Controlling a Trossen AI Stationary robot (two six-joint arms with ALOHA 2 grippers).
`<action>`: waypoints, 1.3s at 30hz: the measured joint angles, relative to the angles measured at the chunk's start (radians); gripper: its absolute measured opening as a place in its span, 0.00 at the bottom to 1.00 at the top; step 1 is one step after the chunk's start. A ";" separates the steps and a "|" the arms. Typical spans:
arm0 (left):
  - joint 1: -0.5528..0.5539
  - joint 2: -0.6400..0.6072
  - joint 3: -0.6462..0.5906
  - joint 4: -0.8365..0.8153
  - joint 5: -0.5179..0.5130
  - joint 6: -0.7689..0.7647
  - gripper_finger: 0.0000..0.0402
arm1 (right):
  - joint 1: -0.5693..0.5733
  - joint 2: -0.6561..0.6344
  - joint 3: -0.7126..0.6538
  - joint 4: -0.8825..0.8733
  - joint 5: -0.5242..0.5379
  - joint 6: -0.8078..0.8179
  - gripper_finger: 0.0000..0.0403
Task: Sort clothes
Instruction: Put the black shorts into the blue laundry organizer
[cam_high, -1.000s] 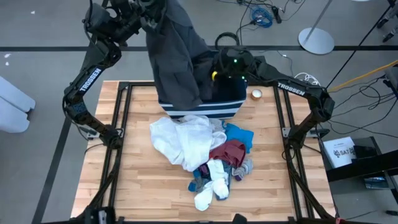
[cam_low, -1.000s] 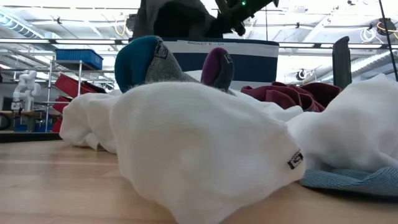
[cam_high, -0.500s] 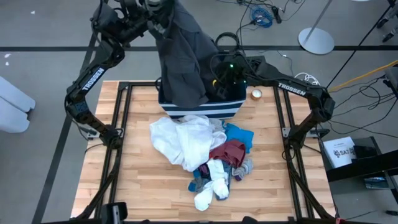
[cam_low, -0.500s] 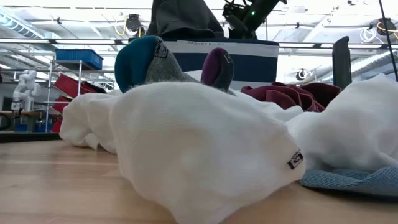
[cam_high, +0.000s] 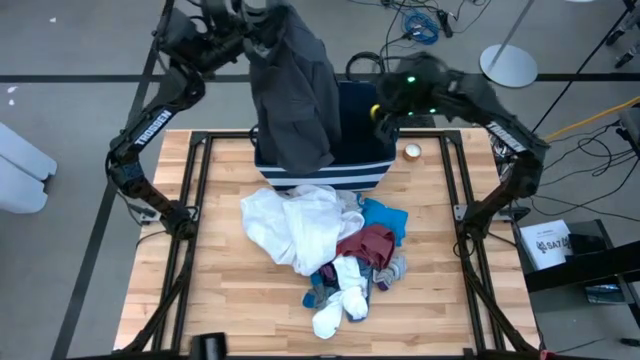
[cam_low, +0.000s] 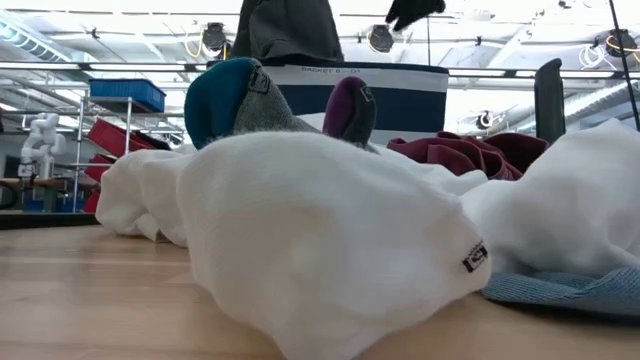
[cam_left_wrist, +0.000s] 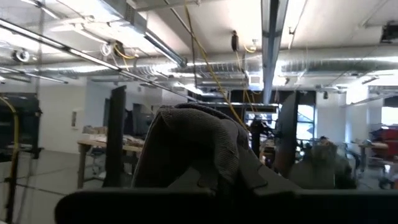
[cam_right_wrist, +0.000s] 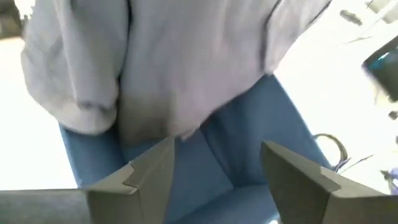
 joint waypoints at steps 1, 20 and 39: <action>-0.010 0.012 0.000 0.000 0.000 0.006 0.03 | 0.000 -0.013 0.013 0.003 0.002 0.001 0.57; -0.111 0.248 0.000 -0.471 0.040 0.268 0.03 | 0.001 -0.257 0.026 0.004 0.043 0.080 0.56; -0.168 0.271 0.000 -0.996 -0.188 0.452 0.03 | 0.001 -0.246 0.024 -0.129 0.042 0.078 0.56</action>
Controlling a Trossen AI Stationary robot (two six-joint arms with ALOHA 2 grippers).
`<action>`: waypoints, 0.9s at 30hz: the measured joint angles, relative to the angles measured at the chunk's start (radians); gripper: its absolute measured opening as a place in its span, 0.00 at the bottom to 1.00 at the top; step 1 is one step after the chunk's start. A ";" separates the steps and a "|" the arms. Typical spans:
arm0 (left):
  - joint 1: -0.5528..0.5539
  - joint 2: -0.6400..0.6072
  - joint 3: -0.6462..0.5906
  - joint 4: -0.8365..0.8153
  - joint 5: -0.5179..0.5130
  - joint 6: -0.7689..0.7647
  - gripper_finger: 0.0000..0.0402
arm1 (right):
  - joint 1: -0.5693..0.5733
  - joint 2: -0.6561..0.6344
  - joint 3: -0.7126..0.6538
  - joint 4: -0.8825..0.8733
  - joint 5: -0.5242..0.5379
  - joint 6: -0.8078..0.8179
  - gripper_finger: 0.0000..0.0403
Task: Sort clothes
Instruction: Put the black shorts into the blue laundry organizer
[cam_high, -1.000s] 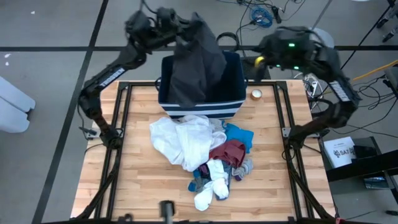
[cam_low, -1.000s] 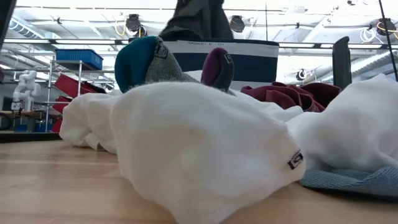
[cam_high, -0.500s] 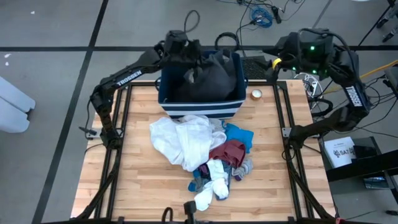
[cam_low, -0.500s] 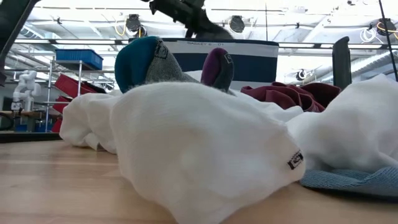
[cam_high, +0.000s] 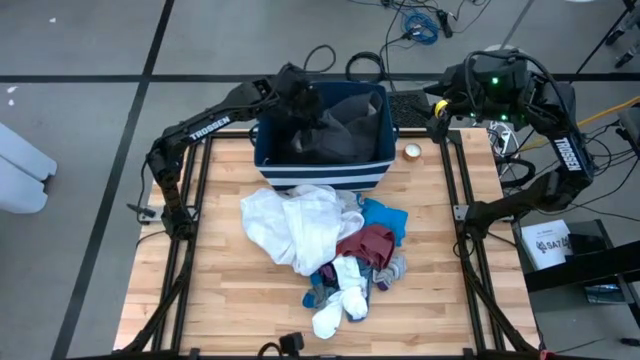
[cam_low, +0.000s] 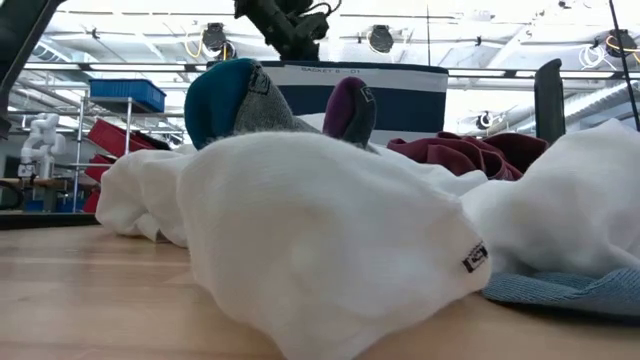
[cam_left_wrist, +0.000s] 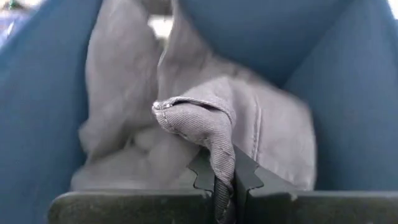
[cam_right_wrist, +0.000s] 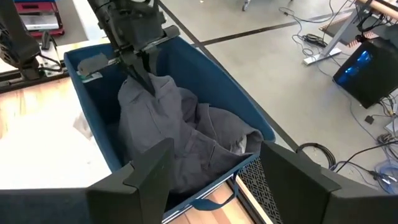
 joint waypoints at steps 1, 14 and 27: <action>0.000 0.000 0.000 -0.030 -0.027 0.003 0.03 | 0.000 0.000 0.000 0.000 0.000 0.000 0.56; 0.015 0.003 0.000 -0.194 -0.132 0.041 0.03 | 0.000 0.000 0.000 0.030 0.000 -0.029 0.56; 0.012 -0.015 0.043 -0.262 -0.165 0.045 0.29 | 0.000 0.000 0.000 0.030 0.000 -0.037 0.56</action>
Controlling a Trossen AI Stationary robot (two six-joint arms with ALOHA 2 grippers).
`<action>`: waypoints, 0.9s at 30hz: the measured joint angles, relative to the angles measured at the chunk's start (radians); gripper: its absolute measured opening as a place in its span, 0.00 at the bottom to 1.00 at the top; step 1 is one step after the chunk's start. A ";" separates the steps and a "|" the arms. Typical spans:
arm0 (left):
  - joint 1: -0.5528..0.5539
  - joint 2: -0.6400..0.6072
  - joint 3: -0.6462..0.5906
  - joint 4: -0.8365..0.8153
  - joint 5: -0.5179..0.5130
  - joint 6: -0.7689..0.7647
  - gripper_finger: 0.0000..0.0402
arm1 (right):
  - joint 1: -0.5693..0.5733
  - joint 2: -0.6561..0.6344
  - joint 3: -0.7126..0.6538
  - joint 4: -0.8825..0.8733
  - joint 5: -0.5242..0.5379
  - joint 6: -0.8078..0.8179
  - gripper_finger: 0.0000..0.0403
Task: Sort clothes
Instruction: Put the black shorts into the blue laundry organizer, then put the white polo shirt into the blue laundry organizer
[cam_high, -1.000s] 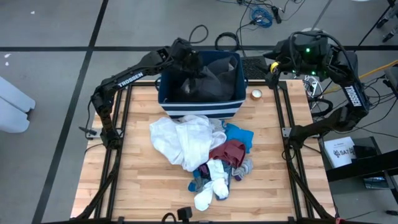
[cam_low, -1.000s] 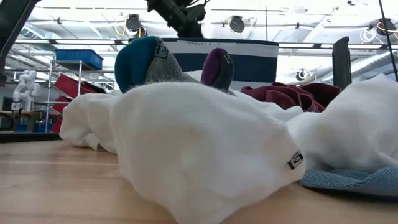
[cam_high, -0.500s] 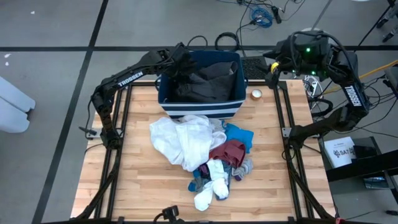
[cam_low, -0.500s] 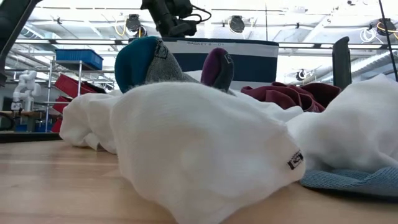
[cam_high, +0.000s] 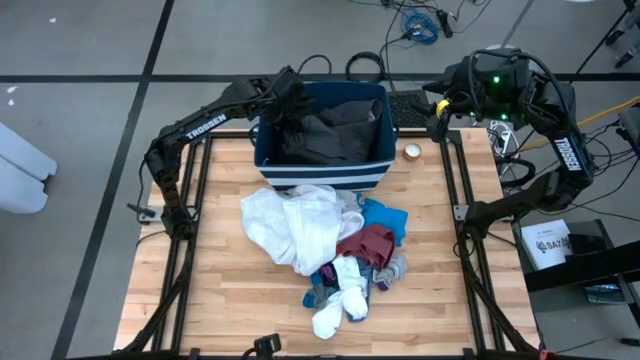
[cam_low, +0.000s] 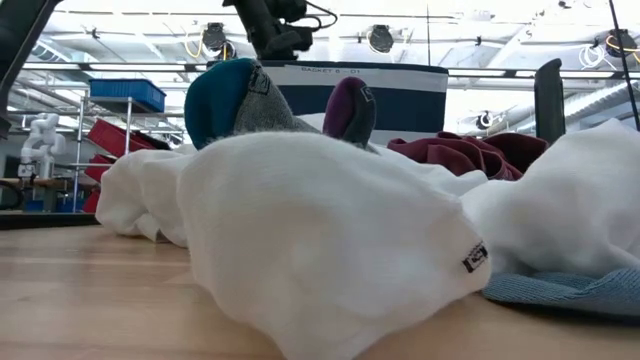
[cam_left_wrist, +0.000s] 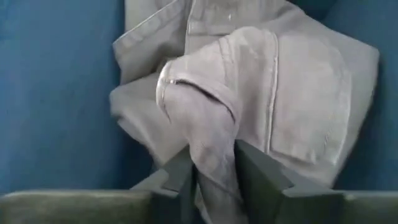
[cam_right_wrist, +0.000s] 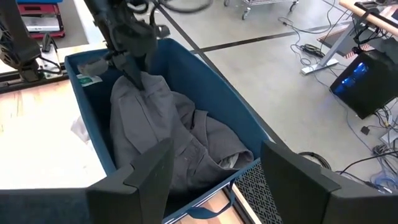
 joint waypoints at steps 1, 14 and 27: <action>-0.002 -0.004 0.008 -0.016 -0.016 0.000 0.32 | 0.000 0.000 0.000 0.000 0.000 0.000 0.56; -0.031 -0.009 0.258 -0.306 -0.124 -0.065 0.39 | 0.000 0.000 0.000 -0.002 0.000 -0.002 0.56; -0.289 -0.117 0.322 -0.398 0.011 -0.193 0.39 | 0.000 0.000 0.000 -0.008 -0.054 0.064 0.56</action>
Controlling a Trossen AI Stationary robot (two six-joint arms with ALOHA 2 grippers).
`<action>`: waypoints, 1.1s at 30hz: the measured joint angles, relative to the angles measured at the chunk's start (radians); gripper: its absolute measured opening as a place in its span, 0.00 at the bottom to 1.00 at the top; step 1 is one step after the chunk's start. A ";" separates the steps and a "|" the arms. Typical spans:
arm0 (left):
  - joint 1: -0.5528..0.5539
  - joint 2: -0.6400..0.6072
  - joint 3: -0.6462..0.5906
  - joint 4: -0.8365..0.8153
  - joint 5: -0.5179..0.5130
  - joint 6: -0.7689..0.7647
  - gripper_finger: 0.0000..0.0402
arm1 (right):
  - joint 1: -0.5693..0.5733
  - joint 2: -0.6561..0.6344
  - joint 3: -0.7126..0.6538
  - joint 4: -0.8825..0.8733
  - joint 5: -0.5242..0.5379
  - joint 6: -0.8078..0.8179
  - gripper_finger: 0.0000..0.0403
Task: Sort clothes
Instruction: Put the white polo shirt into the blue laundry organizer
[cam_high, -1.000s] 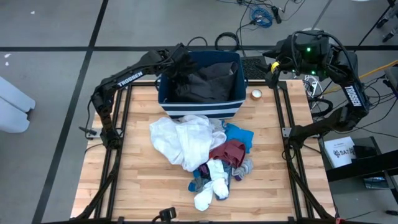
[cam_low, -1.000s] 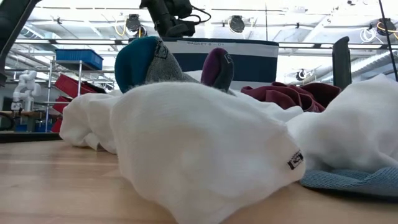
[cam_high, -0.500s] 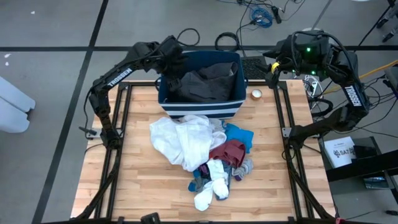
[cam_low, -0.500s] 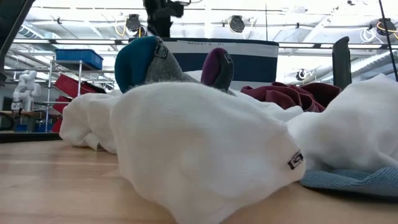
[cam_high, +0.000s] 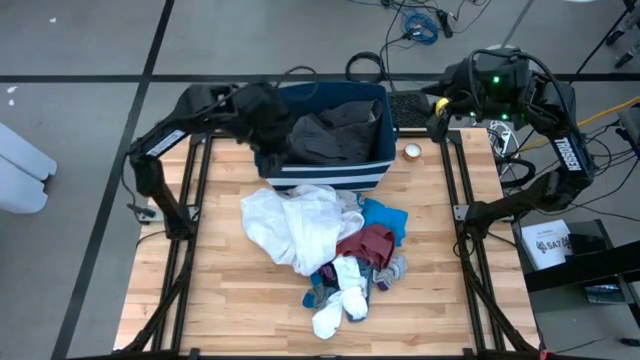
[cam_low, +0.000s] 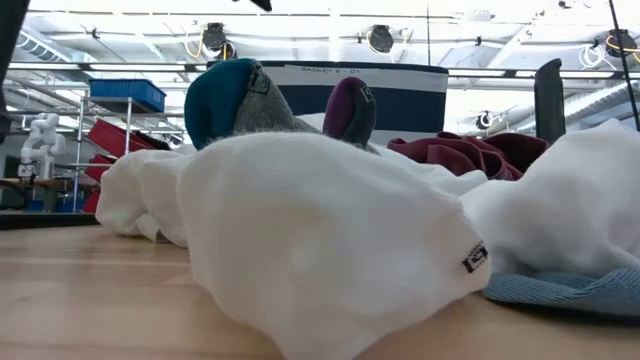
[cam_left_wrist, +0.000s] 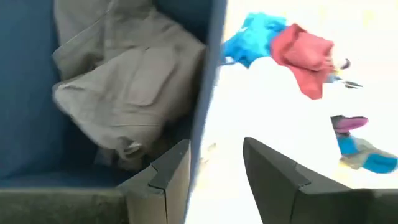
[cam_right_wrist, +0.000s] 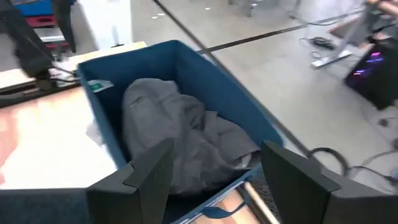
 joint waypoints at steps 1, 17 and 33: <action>-0.029 -0.009 -0.001 0.000 -0.001 -0.012 0.39 | 0.000 0.000 0.000 -0.006 -0.018 0.000 0.56; -0.444 -0.052 -0.427 0.049 -0.075 -0.013 0.39 | 0.072 0.000 -0.269 0.007 -0.081 0.001 0.56; -0.574 0.065 -0.766 0.529 -0.280 0.755 0.39 | 0.119 -0.008 -0.348 0.043 -0.078 0.023 0.56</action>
